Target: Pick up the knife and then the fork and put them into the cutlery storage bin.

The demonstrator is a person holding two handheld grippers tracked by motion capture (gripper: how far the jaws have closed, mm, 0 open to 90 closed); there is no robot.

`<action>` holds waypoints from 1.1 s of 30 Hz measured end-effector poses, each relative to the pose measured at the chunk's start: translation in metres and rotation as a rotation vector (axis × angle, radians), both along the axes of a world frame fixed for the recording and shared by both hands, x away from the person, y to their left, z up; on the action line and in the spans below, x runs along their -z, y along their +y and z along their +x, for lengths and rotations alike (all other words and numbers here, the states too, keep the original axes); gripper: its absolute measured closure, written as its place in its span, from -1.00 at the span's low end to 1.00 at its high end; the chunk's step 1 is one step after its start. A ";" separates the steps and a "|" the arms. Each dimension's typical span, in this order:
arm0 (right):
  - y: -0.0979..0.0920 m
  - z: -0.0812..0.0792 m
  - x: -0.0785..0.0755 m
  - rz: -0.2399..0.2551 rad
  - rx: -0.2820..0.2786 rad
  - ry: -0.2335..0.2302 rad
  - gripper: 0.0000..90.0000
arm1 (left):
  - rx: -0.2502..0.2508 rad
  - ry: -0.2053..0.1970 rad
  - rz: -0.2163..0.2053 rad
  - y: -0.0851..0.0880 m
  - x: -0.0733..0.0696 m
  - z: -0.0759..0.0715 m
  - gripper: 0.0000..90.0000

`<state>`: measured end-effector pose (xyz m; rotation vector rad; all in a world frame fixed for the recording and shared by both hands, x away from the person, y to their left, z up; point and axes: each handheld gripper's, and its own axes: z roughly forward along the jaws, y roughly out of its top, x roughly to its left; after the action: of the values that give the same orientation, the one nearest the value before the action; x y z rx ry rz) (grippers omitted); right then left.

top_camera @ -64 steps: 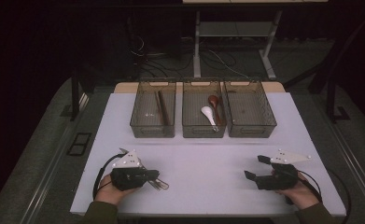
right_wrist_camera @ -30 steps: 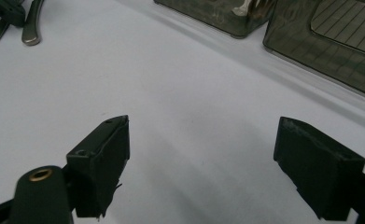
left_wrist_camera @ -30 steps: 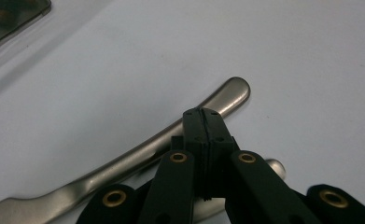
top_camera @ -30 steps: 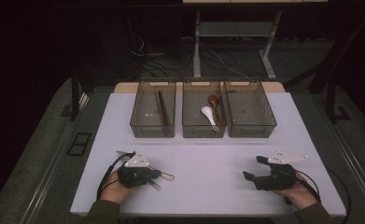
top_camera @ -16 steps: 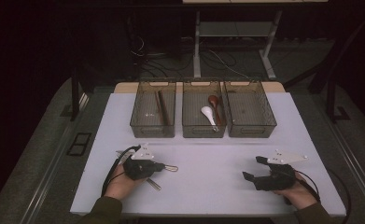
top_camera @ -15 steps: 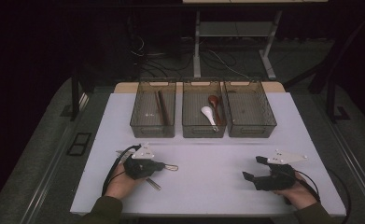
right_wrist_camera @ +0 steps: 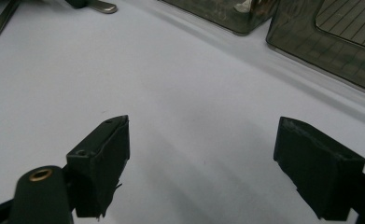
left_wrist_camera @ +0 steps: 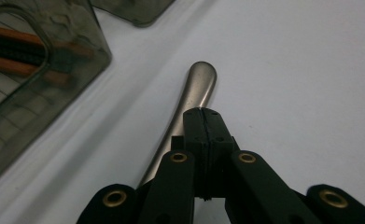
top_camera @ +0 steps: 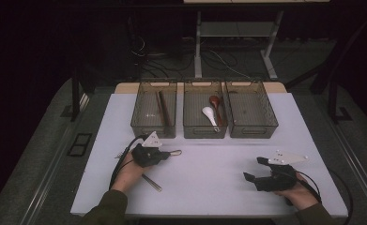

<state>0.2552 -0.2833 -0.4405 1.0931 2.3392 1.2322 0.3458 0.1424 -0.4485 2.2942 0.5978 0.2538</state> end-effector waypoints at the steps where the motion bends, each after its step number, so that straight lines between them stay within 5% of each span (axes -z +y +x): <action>1: 0.000 0.000 0.000 0.000 0.001 0.001 -0.59 | -0.001 0.001 0.001 -0.001 0.000 0.002 0.99; 9: 0.001 0.001 0.001 -0.003 -0.004 0.003 -0.59 | -0.003 0.001 -0.019 -0.003 -0.003 0.012 0.99; 12: 0.001 0.002 0.002 -0.002 -0.004 0.006 -0.59 | -0.018 -0.009 -0.085 0.005 -0.013 0.011 0.98; 16: 0.001 0.001 0.001 0.001 -0.005 0.005 -0.59 | -0.040 -0.009 -0.145 0.026 -0.022 0.011 0.71; 22: 0.002 0.002 0.001 0.002 -0.008 0.007 -0.59 | -0.030 0.007 -0.098 0.046 -0.014 0.016 0.56; 30: 0.001 0.002 0.002 0.003 -0.009 0.009 -0.59 | 0.023 0.039 -0.019 0.042 -0.002 0.020 0.56; 33: 0.001 0.002 0.002 0.004 -0.007 0.009 -0.59 | 0.022 0.035 -0.024 0.041 0.000 0.020 0.60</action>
<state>0.2575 -0.2824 -0.4420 1.0946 2.3503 1.2373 0.3663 0.1837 -0.4483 2.2850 0.5902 0.1960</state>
